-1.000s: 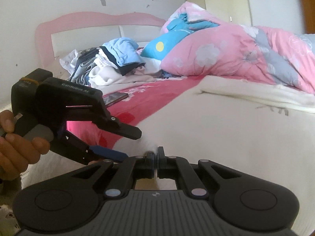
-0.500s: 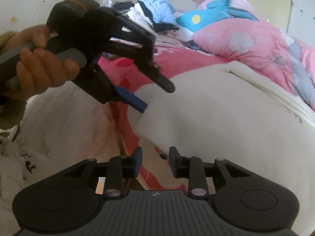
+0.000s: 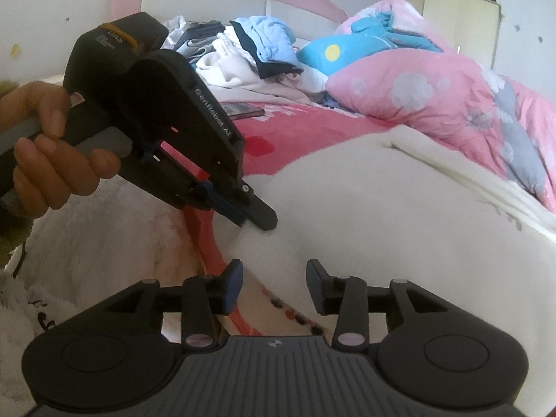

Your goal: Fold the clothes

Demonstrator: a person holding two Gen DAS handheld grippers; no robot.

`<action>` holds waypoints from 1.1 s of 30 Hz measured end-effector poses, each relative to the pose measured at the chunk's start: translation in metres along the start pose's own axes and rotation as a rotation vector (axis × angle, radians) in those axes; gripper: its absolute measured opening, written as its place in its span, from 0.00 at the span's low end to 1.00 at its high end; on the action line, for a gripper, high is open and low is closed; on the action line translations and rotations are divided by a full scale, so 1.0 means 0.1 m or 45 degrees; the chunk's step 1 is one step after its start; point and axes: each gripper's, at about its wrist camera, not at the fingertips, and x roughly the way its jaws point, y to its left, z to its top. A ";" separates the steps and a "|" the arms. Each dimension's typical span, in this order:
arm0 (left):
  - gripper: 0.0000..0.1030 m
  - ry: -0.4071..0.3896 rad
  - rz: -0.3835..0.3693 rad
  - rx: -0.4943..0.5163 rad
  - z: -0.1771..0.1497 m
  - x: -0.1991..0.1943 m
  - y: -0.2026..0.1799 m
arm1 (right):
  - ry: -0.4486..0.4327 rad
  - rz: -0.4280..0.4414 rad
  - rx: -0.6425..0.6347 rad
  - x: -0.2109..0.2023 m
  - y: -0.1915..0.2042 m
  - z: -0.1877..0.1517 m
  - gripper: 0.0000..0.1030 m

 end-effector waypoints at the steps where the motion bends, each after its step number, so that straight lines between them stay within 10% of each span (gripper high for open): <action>1: 0.05 0.000 -0.001 -0.002 0.00 -0.01 -0.01 | -0.006 -0.004 -0.011 0.01 0.03 0.01 0.45; 13: 0.08 -0.027 0.027 0.059 0.04 -0.09 -0.06 | -0.058 -0.099 -0.198 0.12 0.37 0.06 0.53; 25: 0.16 -0.275 0.105 0.338 0.38 -0.10 -0.22 | -0.031 -0.100 0.092 0.05 -0.04 0.04 0.53; 33: 0.16 -0.172 -0.106 0.075 0.67 0.13 0.19 | -0.025 -0.119 0.116 0.01 -0.08 0.02 0.53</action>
